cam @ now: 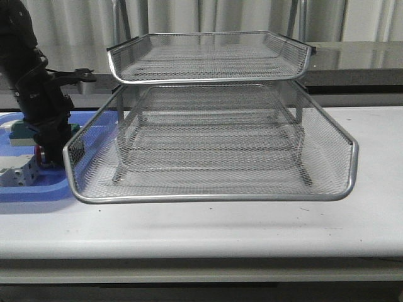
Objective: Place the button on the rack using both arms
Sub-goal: 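Lower the left gripper onto the red push button in the blue tray, then lift the red push button and carry it over the pulled-out tray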
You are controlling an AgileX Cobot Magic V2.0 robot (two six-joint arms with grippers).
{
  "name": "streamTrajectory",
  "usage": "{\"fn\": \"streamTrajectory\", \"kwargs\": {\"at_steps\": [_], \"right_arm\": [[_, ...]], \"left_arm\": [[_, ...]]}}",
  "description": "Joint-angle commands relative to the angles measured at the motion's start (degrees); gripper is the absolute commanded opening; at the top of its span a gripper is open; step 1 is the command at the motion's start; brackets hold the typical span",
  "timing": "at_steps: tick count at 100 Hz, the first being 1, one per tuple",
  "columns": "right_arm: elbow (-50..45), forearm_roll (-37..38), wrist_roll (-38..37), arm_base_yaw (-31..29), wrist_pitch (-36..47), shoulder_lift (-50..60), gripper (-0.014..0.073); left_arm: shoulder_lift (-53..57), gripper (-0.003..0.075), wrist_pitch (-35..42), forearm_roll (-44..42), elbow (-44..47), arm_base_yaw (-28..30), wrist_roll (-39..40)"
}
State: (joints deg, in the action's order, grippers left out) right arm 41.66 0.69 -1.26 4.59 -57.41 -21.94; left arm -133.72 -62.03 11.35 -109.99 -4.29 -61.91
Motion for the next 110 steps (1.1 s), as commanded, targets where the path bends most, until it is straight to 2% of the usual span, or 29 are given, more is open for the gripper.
{"fn": "streamTrajectory", "kwargs": {"at_steps": [1, 24, 40, 66, 88, 110], "right_arm": [[1.76, 0.22, 0.0, -0.33, 3.62, -0.48, -0.0069], [1.76, 0.22, 0.0, -0.33, 3.62, -0.48, -0.0069], [1.76, 0.22, 0.0, -0.33, 3.62, -0.48, -0.0069], [1.76, 0.22, 0.0, -0.33, 3.62, -0.48, -0.0069], [1.76, 0.22, 0.0, -0.33, 3.62, -0.48, -0.0069], [1.76, 0.22, 0.0, -0.33, 3.62, -0.48, -0.0069]], "left_arm": [[4.07, 0.0112, -1.41, 1.49, -2.22, -0.39, 0.15], [5.83, 0.0093, -11.37, 1.49, -8.07, -0.18, 0.87], [9.41, 0.0093, -11.24, 1.49, -10.89, -0.18, 3.32], [16.75, 0.0094, -11.24, 0.32, -10.22, -0.18, 5.98], [25.69, 0.0094, -11.24, -0.03, -1.73, -0.99, 8.46], [35.35, 0.0094, -11.24, -0.03, 9.77, -5.31, 9.8]]}}
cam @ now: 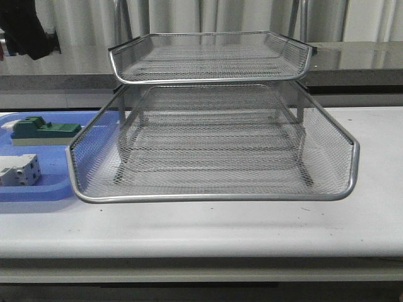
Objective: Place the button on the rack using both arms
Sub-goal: 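Lift the red push button and carry it over the pulled-out tray, then lower the button into the middle tray and open the left gripper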
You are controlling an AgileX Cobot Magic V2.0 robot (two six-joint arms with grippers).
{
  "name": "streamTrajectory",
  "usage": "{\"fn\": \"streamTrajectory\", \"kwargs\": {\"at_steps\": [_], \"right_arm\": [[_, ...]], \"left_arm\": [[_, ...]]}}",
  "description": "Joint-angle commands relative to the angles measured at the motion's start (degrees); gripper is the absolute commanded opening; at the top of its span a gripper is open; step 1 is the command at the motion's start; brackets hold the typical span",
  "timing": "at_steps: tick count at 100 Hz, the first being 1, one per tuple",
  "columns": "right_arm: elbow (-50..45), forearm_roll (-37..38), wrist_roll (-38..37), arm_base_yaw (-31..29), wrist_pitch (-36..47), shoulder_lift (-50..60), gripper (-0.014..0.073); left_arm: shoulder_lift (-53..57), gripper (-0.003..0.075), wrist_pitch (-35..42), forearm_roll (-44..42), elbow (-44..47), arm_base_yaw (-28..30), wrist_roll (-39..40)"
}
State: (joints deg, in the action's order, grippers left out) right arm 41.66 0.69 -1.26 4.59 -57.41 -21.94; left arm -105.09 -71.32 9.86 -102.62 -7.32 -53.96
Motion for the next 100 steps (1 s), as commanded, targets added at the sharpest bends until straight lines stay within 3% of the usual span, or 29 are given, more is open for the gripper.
{"fn": "streamTrajectory", "kwargs": {"at_steps": [1, 41, 60, 78, 100], "right_arm": [[1.76, 0.22, 0.0, -0.33, 3.62, -0.48, -0.0069], [1.76, 0.22, 0.0, -0.33, 3.62, -0.48, -0.0069], [1.76, 0.22, 0.0, -0.33, 3.62, -0.48, -0.0069], [1.76, 0.22, 0.0, -0.33, 3.62, -0.48, -0.0069], [1.76, 0.22, 0.0, -0.33, 3.62, -0.48, -0.0069]], "left_arm": [[6.99, 0.0094, -1.95, 1.47, 2.68, -2.69, 1.98], [9.77, 0.0093, -1.71, 1.98, 7.05, -20.27, 6.44], [5.38, 0.005, 3.33, 1.98, 7.05, -27.64, 6.44], [1.06, 0.0029, 10.31, 1.98, 7.05, -30.81, 6.44], [-2.38, 0.0063, 10.65, 1.38, 6.42, -31.49, 6.44]]}}
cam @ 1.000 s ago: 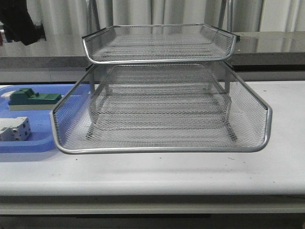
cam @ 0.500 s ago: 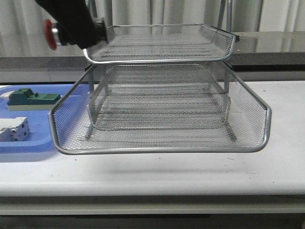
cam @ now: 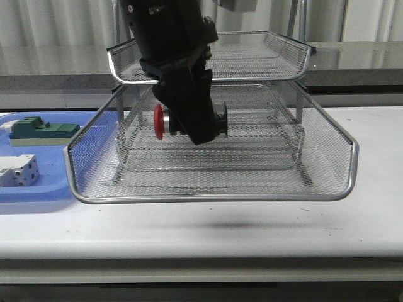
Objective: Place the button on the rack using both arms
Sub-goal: 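Lower the button into the middle tray and open the left gripper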
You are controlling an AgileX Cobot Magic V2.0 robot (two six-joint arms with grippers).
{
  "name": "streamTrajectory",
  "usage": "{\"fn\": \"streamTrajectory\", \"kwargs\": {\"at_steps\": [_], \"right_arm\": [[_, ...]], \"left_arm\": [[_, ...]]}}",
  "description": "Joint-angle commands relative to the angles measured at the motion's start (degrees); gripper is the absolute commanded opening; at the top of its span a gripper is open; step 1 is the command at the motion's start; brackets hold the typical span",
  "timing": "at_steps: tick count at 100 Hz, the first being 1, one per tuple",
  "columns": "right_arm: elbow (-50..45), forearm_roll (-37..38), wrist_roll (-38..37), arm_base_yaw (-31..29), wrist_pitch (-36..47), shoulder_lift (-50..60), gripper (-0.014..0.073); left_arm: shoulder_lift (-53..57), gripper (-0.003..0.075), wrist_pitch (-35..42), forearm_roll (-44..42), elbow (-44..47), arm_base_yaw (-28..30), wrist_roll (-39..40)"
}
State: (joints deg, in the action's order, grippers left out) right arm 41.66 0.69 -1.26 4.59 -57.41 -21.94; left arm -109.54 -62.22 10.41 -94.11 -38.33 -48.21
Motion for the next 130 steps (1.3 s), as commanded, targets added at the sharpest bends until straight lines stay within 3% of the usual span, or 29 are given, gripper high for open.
{"fn": "streamTrajectory", "kwargs": {"at_steps": [1, 21, 34, 63, 96, 130], "right_arm": [[1.76, 0.22, 0.0, -0.33, 3.62, -0.48, -0.0069], [1.76, 0.22, 0.0, -0.33, 3.62, -0.48, -0.0069], [1.76, 0.22, 0.0, -0.33, 3.62, -0.48, -0.0069], [1.76, 0.22, 0.0, -0.33, 3.62, -0.48, -0.0069], [1.76, 0.22, 0.0, -0.33, 3.62, -0.48, -0.0069], [1.76, 0.22, 0.0, -0.33, 3.62, -0.48, -0.0069]], "left_arm": [[2.07, 0.0073, 1.56, 0.83, -2.08, -0.48, 0.69], [1.96, 0.0329, 1.83, 0.83, -2.33, -0.48, 1.29], [1.96, 0.042, 1.83, 0.43, -2.57, -0.48, 1.88], [2.3, 0.0426, 1.26, 0.39, -2.65, -0.48, 2.14], [9.6, 0.0426, -0.48, -0.35, -2.69, 0.26, 8.94], [20.72, 0.0421, -8.3, -8.06, -1.94, 8.52, 19.83]]}}
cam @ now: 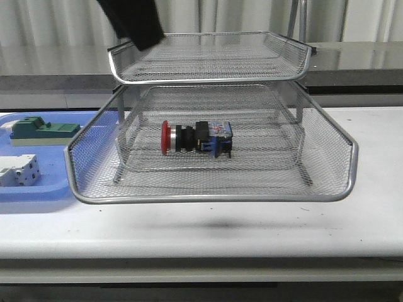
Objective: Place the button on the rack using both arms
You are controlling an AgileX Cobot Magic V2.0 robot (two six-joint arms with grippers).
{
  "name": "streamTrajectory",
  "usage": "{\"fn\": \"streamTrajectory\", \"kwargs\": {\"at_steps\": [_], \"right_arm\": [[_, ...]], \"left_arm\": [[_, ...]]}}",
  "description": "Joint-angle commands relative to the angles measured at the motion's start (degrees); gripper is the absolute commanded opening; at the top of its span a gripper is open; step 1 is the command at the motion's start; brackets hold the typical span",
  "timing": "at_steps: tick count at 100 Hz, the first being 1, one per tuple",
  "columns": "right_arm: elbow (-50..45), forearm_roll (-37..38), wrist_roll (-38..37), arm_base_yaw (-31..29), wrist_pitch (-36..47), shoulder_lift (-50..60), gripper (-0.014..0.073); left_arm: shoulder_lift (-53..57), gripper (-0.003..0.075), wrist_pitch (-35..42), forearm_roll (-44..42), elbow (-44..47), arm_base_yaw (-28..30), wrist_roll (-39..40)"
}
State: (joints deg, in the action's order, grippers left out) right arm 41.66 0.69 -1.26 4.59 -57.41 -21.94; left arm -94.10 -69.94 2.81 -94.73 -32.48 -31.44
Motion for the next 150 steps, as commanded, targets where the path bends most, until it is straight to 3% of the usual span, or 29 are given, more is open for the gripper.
{"fn": "streamTrajectory", "kwargs": {"at_steps": [1, 27, 61, 84, 101, 128, 150], "right_arm": [[1.76, 0.22, 0.0, -0.33, 3.62, -0.48, -0.0069], [1.76, 0.22, 0.0, -0.33, 3.62, -0.48, -0.0069], [1.76, 0.22, 0.0, -0.33, 3.62, -0.48, -0.0069], [1.76, 0.22, 0.0, -0.33, 3.62, -0.48, -0.0069], [1.76, 0.22, 0.0, -0.33, 3.62, -0.48, -0.0069], [1.76, 0.22, 0.0, -0.33, 3.62, -0.48, -0.0069], [1.76, 0.22, 0.0, -0.33, 3.62, -0.48, -0.0069]], "left_arm": [[5.8, 0.0421, -0.56, -0.46, -1.21, 3.19, 3.21], [19.02, 0.0421, 4.6, -0.46, 11.07, 12.41, 7.41], [43.93, 0.0421, 24.51, -0.46, 37.65, 20.01, 15.36], [60.78, 0.0421, 38.01, -0.46, 54.3, 22.3, 21.82], [71.4, 0.0421, 47.18, -0.46, 64.92, 22.89, 22.48], [78.4, 0.0421, 63.58, -0.61, 78.8, 22.89, 22.48], [78.4, 0.0421, 71.92, -0.61, 82.71, 22.89, 22.48]]}}
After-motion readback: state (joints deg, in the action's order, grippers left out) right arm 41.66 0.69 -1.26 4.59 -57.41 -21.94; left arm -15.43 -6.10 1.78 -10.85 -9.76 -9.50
